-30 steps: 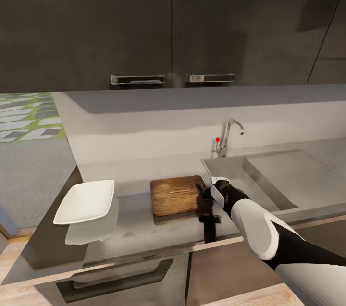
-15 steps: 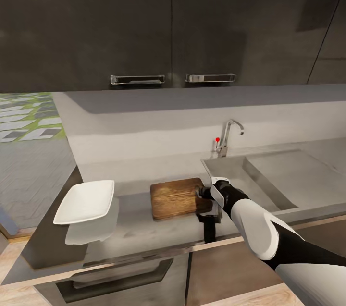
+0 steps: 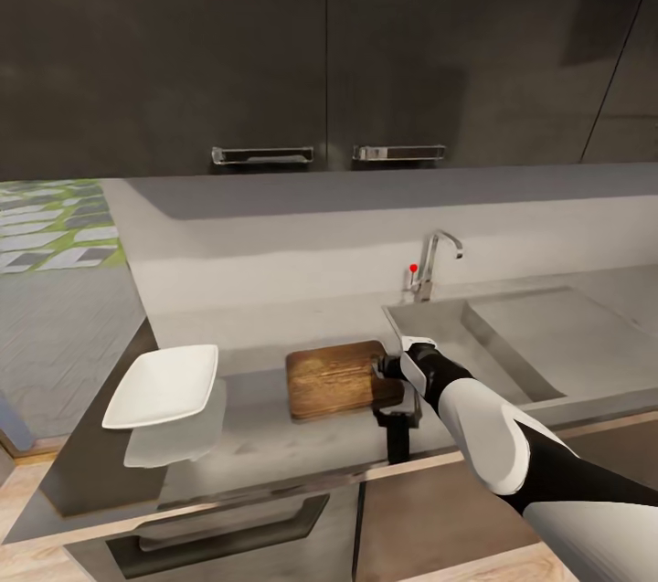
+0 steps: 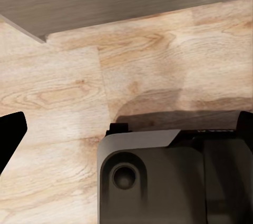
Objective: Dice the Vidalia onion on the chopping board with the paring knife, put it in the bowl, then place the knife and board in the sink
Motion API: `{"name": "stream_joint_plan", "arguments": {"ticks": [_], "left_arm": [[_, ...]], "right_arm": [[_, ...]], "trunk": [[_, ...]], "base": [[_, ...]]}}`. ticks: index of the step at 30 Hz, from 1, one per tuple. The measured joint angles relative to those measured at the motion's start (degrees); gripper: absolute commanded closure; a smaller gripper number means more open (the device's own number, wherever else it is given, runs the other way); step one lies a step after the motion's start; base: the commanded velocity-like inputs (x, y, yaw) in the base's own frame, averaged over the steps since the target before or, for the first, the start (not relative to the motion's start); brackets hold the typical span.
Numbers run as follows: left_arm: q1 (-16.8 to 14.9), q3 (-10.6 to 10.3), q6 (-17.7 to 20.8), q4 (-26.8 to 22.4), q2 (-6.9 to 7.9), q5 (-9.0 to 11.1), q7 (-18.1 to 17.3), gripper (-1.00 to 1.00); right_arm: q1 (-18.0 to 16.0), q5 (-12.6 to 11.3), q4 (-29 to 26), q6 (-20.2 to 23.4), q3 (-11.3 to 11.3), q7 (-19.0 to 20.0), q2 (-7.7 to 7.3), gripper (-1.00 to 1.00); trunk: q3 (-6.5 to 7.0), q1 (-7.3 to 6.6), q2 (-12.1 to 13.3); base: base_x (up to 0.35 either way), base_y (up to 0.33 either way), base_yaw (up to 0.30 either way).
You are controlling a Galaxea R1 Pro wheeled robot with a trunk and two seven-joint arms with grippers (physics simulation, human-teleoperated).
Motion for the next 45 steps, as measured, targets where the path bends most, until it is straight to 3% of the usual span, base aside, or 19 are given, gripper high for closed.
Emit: {"name": "stream_joint_plan", "arguments": {"ticks": [45], "left_arm": [[0.0, 0.0, -0.03, 0.0, 0.0, 0.0, 0.0, -1.0]], "right_arm": [[-0.01, 0.0, 0.09, -0.02, 0.1, 0.04, 0.22, -1.0]], "trunk": [[4.14, 0.0, 0.0]], "base": [[0.0, 0.0, 0.0]]}}
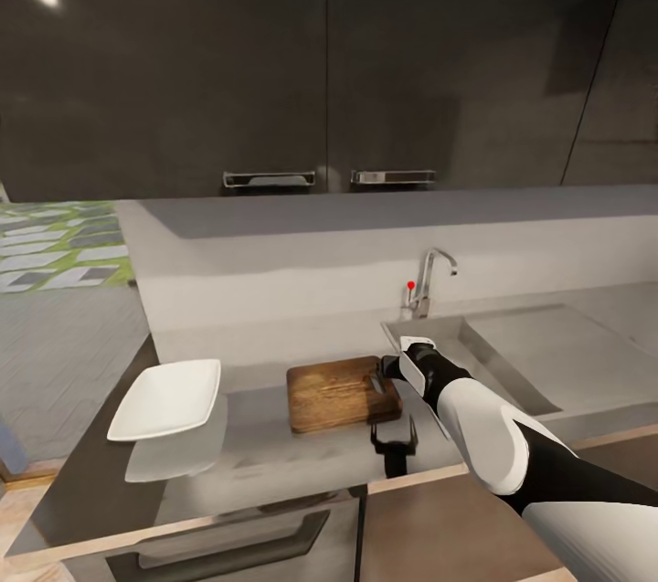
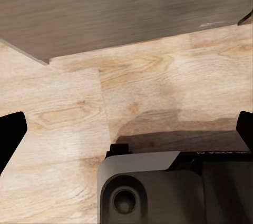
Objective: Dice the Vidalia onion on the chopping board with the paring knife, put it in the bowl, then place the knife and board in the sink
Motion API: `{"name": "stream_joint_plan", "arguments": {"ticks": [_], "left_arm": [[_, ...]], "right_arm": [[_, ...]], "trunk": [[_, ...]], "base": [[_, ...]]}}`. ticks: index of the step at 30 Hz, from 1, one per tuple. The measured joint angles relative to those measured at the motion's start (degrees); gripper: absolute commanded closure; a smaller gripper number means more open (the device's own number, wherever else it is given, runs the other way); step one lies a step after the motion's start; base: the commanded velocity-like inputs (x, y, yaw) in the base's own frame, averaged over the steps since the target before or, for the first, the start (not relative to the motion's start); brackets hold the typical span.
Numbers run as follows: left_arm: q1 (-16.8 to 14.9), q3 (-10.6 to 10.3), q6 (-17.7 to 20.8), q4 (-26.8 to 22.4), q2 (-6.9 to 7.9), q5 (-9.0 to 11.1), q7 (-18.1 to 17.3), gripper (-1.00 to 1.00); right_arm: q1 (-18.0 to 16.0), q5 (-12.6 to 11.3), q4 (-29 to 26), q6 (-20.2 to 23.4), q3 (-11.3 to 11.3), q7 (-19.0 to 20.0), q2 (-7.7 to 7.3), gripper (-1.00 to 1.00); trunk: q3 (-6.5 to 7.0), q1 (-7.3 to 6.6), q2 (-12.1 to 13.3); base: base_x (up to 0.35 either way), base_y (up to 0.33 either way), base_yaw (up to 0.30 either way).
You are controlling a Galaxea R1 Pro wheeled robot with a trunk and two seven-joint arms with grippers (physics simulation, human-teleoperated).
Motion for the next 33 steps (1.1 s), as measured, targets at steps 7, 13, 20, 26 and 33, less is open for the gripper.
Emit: {"name": "stream_joint_plan", "arguments": {"ticks": [7, 13, 20, 26, 33], "left_arm": [[0.0, -0.04, -0.02, -0.02, 0.0, 0.0, -0.02, -1.0], [0.0, -0.04, 0.05, 0.04, 0.0, 0.0, 0.0, -1.0], [0.0, -0.04, 0.04, 0.04, 0.0, 0.0, -0.03, -1.0], [0.0, -0.05, 0.05, 0.04, 0.0, 0.0, -0.01, -1.0], [0.0, -0.03, 0.07, 0.04, 0.0, 0.0, -0.02, -1.0]], "right_arm": [[-0.01, -0.03, 0.0, 0.0, 0.04, 0.06, -0.02, -1.0], [0.01, -0.05, 0.0, -0.48, 0.08, 0.37, 0.04, -1.0], [0.01, -0.02, 1.44, -9.2, 0.03, 0.93, 0.01, -1.0], [0.01, 0.09, 2.74, -14.67, 0.08, 1.15, -0.13, -1.0], [0.05, 0.09, 2.81, -16.16, 0.07, 1.26, -0.2, -1.0]], "trunk": [[0.64, 0.0, 0.0], [0.9, 0.02, 0.0], [0.93, 0.04, 0.01], [0.93, 0.04, 0.01], [0.93, 0.04, 0.01]], "base": [[0.0, 0.0, 0.0], [-0.11, 0.001, 0.0], [-0.259, 0.05, 0.0], [-0.281, 0.073, 0.0], [-0.282, 0.074, 0.0]]}}
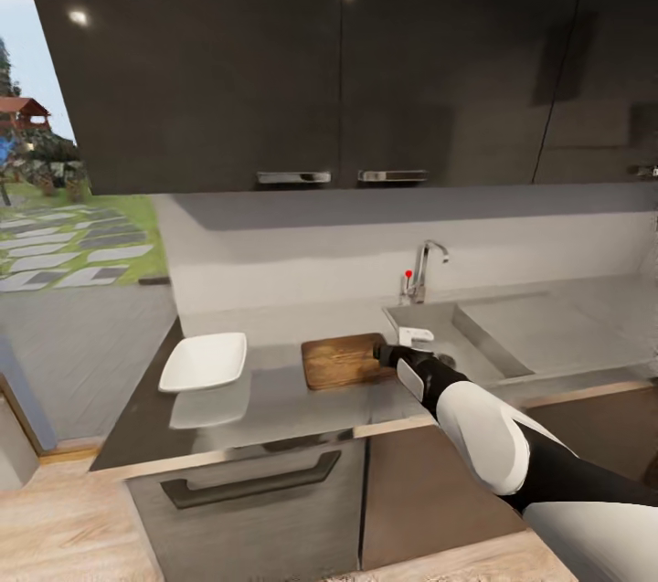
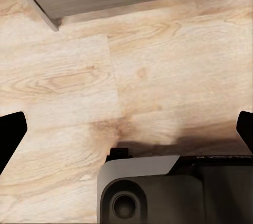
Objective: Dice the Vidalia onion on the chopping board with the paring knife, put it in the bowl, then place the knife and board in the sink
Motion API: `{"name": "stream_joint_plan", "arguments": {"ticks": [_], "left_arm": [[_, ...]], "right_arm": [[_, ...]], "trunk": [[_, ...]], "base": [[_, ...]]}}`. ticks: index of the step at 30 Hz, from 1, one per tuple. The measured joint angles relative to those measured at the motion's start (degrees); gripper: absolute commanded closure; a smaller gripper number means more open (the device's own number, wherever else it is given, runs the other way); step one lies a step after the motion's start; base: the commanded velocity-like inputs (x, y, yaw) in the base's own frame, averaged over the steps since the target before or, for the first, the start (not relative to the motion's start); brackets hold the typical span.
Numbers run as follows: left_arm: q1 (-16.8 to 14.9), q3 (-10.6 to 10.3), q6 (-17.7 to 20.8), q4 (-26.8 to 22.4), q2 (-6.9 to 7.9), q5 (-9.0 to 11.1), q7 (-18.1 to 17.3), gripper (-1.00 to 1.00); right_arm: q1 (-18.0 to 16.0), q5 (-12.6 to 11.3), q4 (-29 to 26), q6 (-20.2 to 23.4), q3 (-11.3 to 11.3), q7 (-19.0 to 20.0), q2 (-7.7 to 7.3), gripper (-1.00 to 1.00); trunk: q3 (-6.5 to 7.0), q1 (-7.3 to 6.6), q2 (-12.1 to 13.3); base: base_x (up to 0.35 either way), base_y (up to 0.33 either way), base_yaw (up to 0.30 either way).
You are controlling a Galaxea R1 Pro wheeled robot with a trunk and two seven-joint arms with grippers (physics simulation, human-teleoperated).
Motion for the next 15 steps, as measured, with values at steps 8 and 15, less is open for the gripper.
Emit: {"name": "stream_joint_plan", "arguments": {"ticks": [8, 15], "left_arm": [[0.0, -0.02, 0.0, 0.0, 0.0, 0.0, 0.03, -1.0], [0.0, -0.05, -0.04, 0.01, -0.6, 0.0, 0.02, -1.0]], "right_arm": [[0.11, -0.01, 0.28, -3.4, -0.03, 0.04, -0.02, -1.0], [0.13, -0.01, 0.34, -3.57, -0.02, 0.03, 0.0, -1.0]], "trunk": [[0.0, 0.0, 0.0], [0.0, -0.01, 0.0]], "base": [[-0.282, 0.063, 0.0], [-0.274, -0.054, 0.0]]}}
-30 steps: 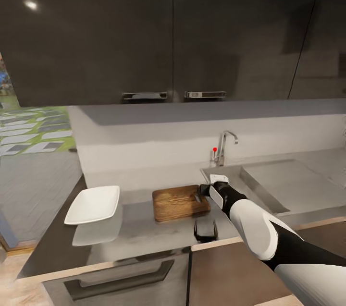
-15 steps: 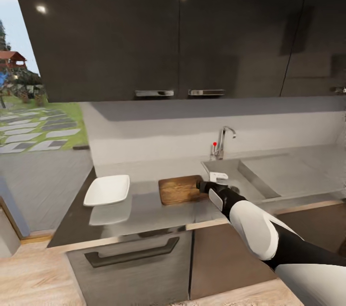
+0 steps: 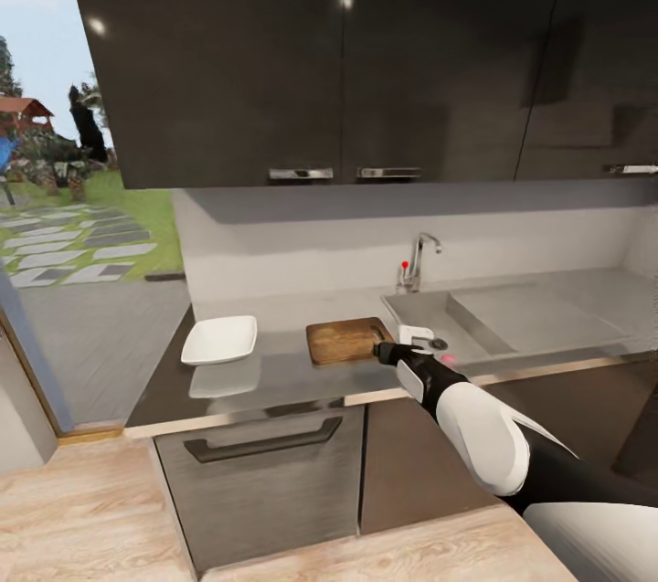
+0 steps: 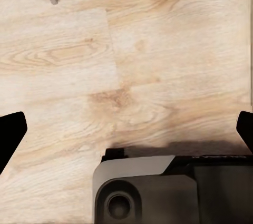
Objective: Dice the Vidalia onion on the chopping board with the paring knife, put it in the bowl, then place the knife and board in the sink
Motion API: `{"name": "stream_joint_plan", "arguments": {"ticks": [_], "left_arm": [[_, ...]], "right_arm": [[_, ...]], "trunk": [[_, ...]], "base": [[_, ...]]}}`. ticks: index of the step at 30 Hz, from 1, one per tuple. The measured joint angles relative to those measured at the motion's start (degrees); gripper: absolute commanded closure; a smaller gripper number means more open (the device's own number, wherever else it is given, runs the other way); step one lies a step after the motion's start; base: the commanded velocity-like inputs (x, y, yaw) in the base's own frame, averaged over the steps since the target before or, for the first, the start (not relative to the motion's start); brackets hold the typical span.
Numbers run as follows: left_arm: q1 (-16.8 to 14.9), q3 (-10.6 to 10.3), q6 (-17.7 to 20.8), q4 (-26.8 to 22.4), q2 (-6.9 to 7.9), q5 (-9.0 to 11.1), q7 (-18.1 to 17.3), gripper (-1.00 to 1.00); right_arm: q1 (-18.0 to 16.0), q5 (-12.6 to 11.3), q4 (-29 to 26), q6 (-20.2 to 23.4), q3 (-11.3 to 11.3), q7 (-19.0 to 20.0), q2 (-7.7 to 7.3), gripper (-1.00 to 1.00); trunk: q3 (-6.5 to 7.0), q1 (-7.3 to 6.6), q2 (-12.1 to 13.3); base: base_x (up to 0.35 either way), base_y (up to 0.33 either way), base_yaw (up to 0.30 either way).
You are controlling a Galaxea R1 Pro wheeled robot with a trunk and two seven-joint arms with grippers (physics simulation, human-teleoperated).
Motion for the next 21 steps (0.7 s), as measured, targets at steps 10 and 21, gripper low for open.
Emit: {"name": "stream_joint_plan", "arguments": {"ticks": [10, 21], "left_arm": [[0.0, 0.0, -0.02, 0.0, -0.17, -0.06, 0.02, -1.0], [0.0, 0.0, 0.02, 0.0, -0.19, -0.12, 0.03, -1.0]], "right_arm": [[0.0, 0.01, 0.01, 0.0, 0.0, -0.05, 0.0, -1.0], [0.0, 0.0, 0.02, 0.0, 0.0, -0.06, 0.04, -1.0]], "trunk": [[0.0, 0.0, 0.0], [0.0, -0.01, 0.0]], "base": [[-0.233, -0.206, 0.0], [-0.202, -0.242, 0.0]]}}
